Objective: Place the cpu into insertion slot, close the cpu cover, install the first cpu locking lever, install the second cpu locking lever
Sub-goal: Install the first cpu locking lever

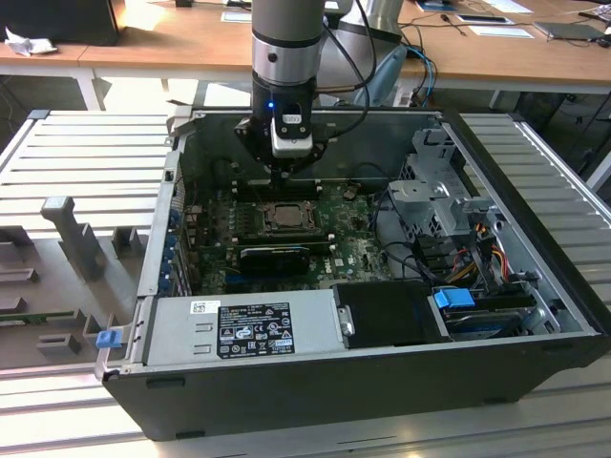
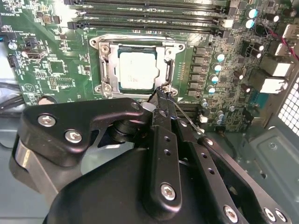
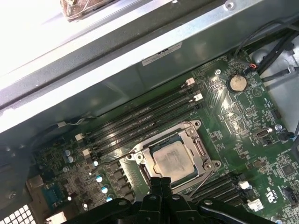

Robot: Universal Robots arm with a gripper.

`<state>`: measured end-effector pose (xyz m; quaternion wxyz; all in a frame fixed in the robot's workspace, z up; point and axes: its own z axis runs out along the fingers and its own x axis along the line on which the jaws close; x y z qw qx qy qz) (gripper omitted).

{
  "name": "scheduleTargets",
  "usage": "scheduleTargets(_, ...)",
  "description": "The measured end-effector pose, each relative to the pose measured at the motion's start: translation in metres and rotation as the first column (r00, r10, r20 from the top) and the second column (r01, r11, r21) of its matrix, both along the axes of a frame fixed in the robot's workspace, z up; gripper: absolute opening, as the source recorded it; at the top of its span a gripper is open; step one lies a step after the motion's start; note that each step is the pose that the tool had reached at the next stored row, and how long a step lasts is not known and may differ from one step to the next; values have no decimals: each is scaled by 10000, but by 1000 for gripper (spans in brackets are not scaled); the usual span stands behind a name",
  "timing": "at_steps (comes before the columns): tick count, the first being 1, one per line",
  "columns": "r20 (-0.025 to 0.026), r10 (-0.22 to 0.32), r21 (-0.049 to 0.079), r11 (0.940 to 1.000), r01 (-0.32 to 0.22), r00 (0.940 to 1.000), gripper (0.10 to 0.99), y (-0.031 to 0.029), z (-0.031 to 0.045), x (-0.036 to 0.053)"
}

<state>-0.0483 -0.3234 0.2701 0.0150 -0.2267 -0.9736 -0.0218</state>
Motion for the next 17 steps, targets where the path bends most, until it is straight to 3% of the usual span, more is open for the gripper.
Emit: scheduleTargets(17, 1, 791, 0, 9969, -791, 9969, 106, 0, 0, 0)
